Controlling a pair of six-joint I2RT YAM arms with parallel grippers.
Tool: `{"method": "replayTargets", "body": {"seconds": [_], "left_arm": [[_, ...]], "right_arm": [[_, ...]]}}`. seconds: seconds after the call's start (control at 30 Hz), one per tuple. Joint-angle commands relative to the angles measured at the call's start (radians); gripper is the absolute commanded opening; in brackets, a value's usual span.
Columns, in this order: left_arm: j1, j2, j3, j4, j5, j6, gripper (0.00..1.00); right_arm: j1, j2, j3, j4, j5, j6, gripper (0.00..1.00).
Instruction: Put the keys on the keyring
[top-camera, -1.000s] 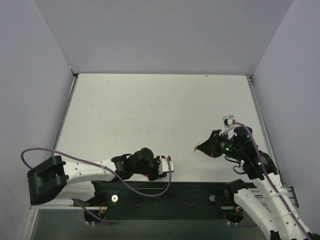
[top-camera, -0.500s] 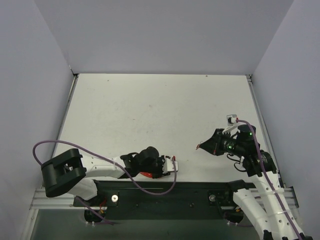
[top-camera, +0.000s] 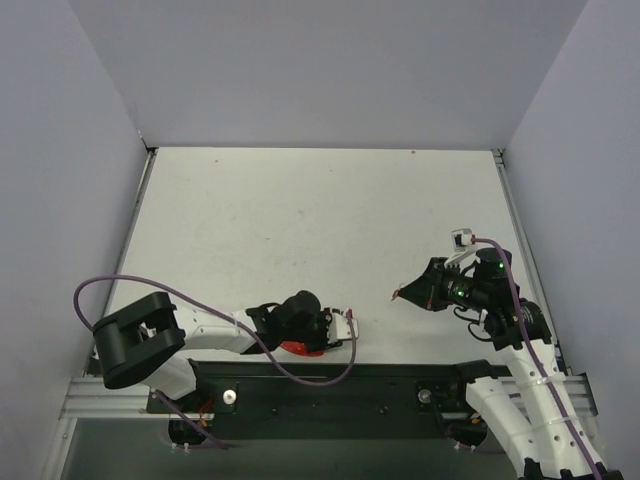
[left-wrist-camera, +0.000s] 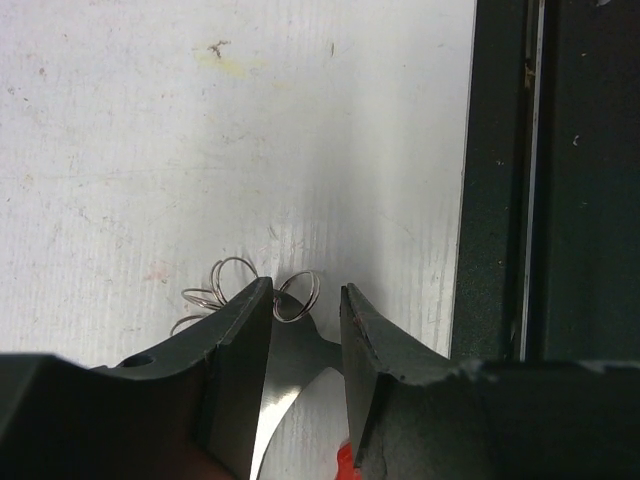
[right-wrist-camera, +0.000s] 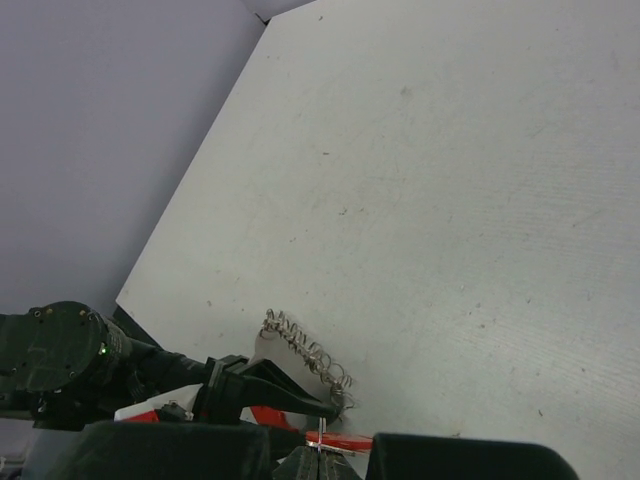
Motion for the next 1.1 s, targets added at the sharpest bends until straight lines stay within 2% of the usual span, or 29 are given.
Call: {"method": "replayTargets", "body": {"seconds": [0.0,0.27,0.37,0.43,0.5,0.67,0.9,1.07], "left_arm": [[0.014,0.025,0.046,0.041,0.011,0.017,0.43],[0.040,0.059,0.060,0.050,0.006,0.028,0.37],[0.052,0.065,0.059,0.060,0.016,0.028,0.27],[0.055,0.064,0.057,0.064,0.026,0.028,0.11],[0.063,0.056,0.062,0.061,0.031,0.026,0.00],[0.064,-0.005,0.080,0.011,0.039,0.022,0.00],[0.060,-0.220,0.126,-0.155,0.071,0.017,0.00],[0.045,-0.384,0.171,-0.288,0.077,0.019,0.00]], "right_arm": [[-0.008,0.003,-0.006,0.009,-0.036,-0.016,0.00],[-0.008,0.003,-0.004,0.011,-0.062,-0.017,0.00],[-0.008,0.002,-0.004,0.012,-0.067,-0.019,0.00],[-0.007,0.003,-0.004,0.012,-0.071,-0.017,0.00],[-0.007,0.005,-0.003,0.011,-0.079,-0.016,0.00],[-0.007,0.009,0.014,0.017,-0.100,-0.010,0.00],[0.015,0.003,0.036,0.076,-0.165,0.036,0.00],[0.117,0.002,0.068,0.126,-0.148,0.093,0.00]]}}
